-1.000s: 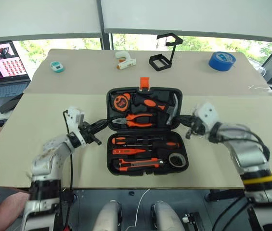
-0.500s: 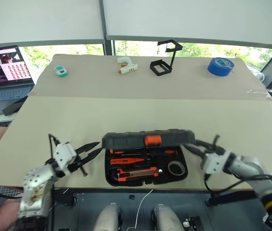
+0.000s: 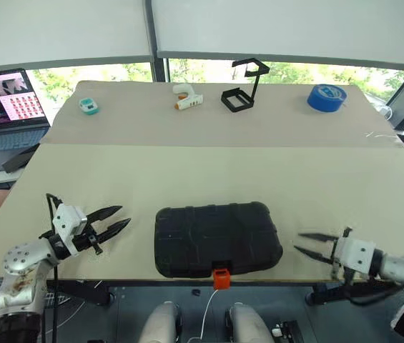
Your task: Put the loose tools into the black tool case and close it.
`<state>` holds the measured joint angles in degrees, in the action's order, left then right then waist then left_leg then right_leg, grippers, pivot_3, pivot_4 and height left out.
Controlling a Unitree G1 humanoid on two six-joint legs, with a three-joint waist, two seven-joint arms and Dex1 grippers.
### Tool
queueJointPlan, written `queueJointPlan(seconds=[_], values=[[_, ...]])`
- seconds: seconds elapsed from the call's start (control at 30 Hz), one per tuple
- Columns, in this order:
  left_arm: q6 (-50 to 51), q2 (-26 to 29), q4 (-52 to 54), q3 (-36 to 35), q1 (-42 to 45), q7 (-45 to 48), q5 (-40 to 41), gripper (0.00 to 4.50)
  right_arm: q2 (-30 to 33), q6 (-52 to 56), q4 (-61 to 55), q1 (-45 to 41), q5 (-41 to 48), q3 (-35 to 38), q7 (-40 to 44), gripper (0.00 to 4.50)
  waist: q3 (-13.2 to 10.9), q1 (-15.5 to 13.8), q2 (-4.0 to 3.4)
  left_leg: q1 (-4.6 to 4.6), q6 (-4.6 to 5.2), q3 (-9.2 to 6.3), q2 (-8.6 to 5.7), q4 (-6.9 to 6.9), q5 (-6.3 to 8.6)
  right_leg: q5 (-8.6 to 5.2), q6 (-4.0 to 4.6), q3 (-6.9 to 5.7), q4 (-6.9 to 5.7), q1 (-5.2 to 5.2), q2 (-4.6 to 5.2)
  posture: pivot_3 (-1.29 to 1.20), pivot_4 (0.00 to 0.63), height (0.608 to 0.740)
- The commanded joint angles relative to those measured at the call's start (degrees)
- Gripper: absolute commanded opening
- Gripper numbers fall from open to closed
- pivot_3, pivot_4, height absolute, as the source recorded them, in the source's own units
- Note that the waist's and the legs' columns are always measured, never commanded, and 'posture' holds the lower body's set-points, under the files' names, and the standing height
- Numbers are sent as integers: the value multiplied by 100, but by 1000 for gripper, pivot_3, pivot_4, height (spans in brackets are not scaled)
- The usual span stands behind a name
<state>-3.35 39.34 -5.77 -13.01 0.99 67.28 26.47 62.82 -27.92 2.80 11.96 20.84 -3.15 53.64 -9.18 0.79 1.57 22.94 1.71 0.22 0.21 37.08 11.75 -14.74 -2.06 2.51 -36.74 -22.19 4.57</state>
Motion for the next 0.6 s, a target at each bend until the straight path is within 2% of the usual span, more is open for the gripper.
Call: queueJointPlan(seconds=[0.03, 0.07, 0.17, 0.37, 0.6], values=[[442, 474, 513, 231, -62, 595, 144, 176, 281, 610, -705, 304, 333, 225, 623, 0, 1, 10, 2, -2, -1, 1, 8, -1, 1, -1, 2, -1, 2, 1, -4, 0, 150, 740], [472, 571, 556, 309, -92, 698, 77, 22, 288, 748, -852, 362, 332, 229, 688, 0, 1, 13, 1, -3, -2, 2, 13, -1, 2, -2, 5, -1, 5, 0, -7, 0, 150, 740], [163, 797, 478, 691, -140, 1020, -362, 22, 206, 1208, -1332, 364, 249, 85, 786, 0, 1, 5, -2, -3, -6, 6, 16, -4, 3, -8, 15, 1, 1, -7, -12, 0, 150, 740], [534, 538, 513, 1055, 140, 702, -470, 22, -437, 2153, -1906, -405, -18, -306, 571, 0, -2, -29, 4, 4, -6, 8, 16, -5, 3, -10, 16, -7, 3, -11, -17, 0, 150, 740], [604, 319, 385, 1156, 330, 316, -644, 22, -1151, 2492, -1555, -1434, -685, -550, 440, 0, -4, 5, 7, 15, -6, 9, 15, 2, 3, -9, 15, -10, -4, -24, -30, 0, 150, 740]])
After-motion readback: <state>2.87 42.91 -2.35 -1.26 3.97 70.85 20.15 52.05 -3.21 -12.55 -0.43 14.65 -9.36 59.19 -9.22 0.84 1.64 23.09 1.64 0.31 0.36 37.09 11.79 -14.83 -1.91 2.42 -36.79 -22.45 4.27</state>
